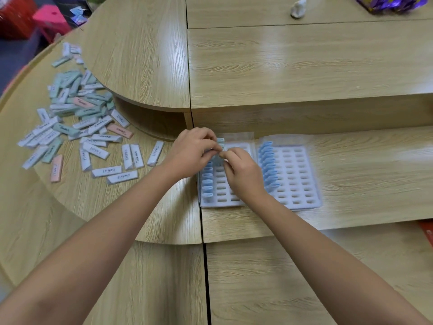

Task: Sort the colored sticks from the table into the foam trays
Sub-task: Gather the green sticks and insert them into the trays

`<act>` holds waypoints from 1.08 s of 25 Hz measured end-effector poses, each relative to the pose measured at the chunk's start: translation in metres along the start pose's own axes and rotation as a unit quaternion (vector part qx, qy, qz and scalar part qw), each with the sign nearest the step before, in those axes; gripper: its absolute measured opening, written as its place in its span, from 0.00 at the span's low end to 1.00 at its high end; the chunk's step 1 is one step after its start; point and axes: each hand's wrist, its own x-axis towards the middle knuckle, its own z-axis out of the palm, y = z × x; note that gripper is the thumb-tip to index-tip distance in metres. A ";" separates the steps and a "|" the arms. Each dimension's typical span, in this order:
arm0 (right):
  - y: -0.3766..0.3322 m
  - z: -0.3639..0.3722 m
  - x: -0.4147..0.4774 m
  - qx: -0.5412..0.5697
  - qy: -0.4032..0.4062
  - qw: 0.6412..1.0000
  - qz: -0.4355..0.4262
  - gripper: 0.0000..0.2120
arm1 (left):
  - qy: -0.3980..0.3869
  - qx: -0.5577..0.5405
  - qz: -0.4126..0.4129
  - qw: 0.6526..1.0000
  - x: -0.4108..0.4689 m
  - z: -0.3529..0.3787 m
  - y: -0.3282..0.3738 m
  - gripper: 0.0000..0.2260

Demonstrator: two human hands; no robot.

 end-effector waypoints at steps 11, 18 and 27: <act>-0.091 -0.026 0.052 0.075 -0.112 0.990 0.039 0.08 | 0.118 -0.148 -0.295 0.937 -0.162 -0.082 -0.049 0.07; -0.195 0.092 0.109 0.048 -0.206 0.977 0.031 0.07 | 0.102 -0.078 -0.348 0.929 -0.193 -0.155 -0.209 0.08; -0.220 0.228 0.215 -0.083 -0.212 0.971 0.075 0.14 | -0.059 0.060 -0.223 0.971 -0.141 -0.152 -0.340 0.15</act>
